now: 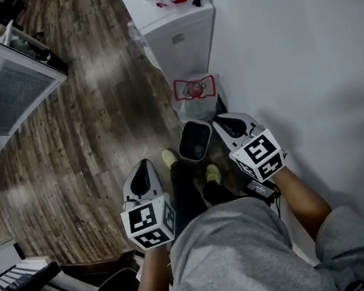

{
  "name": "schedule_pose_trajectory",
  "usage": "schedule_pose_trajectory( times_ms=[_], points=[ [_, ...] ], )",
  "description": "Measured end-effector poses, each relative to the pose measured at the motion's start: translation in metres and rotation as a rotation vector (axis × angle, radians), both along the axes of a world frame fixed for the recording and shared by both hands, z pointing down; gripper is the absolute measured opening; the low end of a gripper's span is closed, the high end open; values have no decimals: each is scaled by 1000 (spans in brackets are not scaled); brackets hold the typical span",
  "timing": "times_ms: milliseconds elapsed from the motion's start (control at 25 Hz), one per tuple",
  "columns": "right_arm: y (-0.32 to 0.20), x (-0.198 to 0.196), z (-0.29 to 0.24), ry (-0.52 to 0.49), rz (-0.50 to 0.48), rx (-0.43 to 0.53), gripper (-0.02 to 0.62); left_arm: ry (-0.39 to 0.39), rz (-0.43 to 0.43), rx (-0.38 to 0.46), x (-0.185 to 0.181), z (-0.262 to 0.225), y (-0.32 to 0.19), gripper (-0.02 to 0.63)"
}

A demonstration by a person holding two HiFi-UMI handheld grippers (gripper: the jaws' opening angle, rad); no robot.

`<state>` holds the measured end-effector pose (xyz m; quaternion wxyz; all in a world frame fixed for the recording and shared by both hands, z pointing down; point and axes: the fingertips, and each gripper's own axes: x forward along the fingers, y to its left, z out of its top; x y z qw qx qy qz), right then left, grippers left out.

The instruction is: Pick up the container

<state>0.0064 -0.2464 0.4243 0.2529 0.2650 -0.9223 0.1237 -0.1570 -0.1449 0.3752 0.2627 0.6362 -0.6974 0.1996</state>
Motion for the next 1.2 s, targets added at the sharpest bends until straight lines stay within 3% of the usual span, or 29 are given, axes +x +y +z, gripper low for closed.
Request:
schedule_pose_trajectory(
  times_ms=[360, 560, 920, 1200],
  points=[
    [-12, -13, 78, 98, -68, -115, 32, 20, 4, -43, -29, 35, -23, 14],
    [-12, -22, 137, 157, -125, -195, 113, 27, -6, -87, -47, 69, -33, 15],
    [-22, -43, 267, 281, -172, -277, 130, 42, -38, -175, -90, 164, -51, 15],
    [-28, -34, 399, 398, -150, -360, 133, 73, -11, -216, -96, 257, -75, 14]
  ],
)
